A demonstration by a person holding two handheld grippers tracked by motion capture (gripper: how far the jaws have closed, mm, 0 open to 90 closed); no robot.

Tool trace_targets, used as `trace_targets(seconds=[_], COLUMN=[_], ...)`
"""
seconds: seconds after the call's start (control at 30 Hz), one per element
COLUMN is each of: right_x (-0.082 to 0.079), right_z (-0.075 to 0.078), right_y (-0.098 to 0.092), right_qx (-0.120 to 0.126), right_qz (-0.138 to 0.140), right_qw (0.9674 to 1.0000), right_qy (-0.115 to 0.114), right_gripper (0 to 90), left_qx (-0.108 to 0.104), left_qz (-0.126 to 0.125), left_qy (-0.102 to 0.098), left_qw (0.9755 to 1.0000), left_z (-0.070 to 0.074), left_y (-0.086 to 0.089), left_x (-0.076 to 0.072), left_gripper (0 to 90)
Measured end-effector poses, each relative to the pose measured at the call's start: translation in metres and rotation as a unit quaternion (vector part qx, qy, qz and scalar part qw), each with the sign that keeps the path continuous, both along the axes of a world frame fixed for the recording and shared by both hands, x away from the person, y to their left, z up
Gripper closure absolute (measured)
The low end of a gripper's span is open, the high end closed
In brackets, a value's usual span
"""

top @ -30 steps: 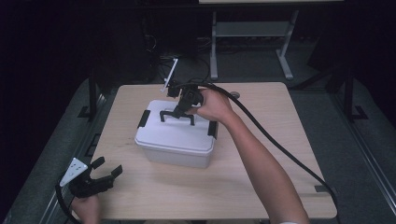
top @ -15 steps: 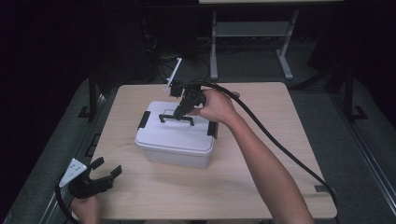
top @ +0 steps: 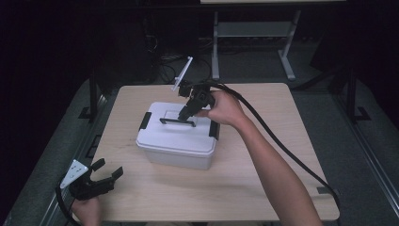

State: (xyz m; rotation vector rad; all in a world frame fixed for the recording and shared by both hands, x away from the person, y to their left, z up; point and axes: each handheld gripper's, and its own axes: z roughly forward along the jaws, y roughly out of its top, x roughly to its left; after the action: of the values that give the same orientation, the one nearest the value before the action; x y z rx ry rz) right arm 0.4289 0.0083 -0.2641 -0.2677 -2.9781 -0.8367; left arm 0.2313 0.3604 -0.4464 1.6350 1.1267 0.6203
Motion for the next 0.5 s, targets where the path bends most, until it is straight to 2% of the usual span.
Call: trace_targets(seconds=[0.5], right_x=[-0.005], right_z=[0.006], right_y=[-0.033], right_qx=[-0.008], right_qz=[-0.029], right_qw=[0.9995], right_qy=[-0.004], right_gripper=[73.1], left_qx=[0.003], left_qz=[-0.001], left_qy=[0.002], left_qw=[1.0000], left_z=[0.000], left_y=[0.000], left_x=[-0.001], left_gripper=[13.2])
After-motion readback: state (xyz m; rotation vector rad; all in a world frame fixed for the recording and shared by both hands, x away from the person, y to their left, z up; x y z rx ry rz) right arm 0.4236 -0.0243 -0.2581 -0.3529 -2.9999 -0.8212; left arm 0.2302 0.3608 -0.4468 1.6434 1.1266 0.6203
